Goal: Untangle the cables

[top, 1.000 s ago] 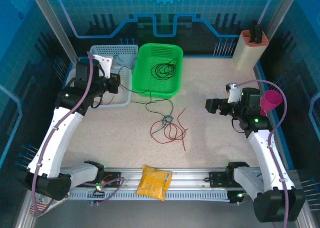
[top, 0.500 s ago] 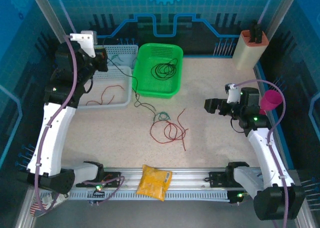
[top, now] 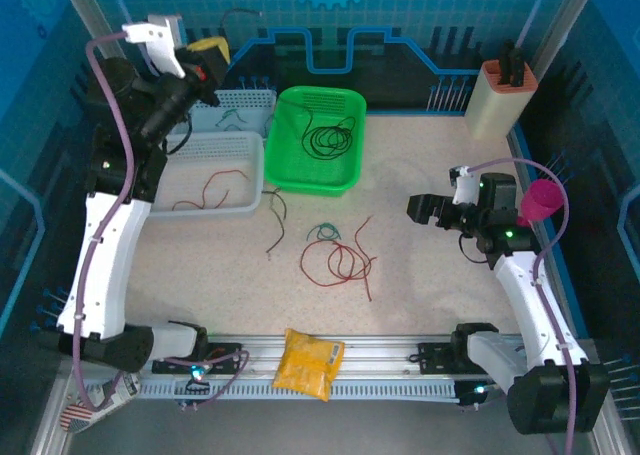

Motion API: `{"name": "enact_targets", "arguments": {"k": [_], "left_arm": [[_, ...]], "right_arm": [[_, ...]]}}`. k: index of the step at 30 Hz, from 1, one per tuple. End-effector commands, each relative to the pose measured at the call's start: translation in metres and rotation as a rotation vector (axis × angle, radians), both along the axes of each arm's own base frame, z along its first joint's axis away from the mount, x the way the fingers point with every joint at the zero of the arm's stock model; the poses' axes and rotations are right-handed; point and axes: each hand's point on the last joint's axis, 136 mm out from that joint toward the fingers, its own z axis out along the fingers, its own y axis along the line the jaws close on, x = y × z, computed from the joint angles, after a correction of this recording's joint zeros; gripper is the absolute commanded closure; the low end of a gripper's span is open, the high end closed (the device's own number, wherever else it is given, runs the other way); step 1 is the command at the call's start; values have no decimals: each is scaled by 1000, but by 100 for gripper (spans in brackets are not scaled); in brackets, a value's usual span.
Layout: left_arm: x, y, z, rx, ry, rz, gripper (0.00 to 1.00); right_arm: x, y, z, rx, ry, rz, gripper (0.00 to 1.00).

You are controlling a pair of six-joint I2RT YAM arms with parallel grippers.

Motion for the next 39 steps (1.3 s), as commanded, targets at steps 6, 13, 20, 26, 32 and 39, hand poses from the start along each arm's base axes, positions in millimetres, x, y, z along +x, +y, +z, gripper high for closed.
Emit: {"name": "enact_targets", "arguments": {"k": [6,13,20,26,32,39], "left_arm": [[30,-7,24,-66,-54,-22,100],[88,-5,-34,-27,93,56,100],[158,-15,-131,37,296,64,100],[204,-28,-213,77,460,40,59],[204,-39,-230,167,527,-11,12],[96,-38,-218,257,591,-120,12]], "right_arm": [[-6,3,10,12,-29,13,0],[-6,2,9,4,-25,13,0],[-2,5,6,14,-8,22,0],[-2,5,8,5,-5,30,0],[-10,18,15,32,-19,111,0],[-29,46,45,158,-130,275,0]]}}
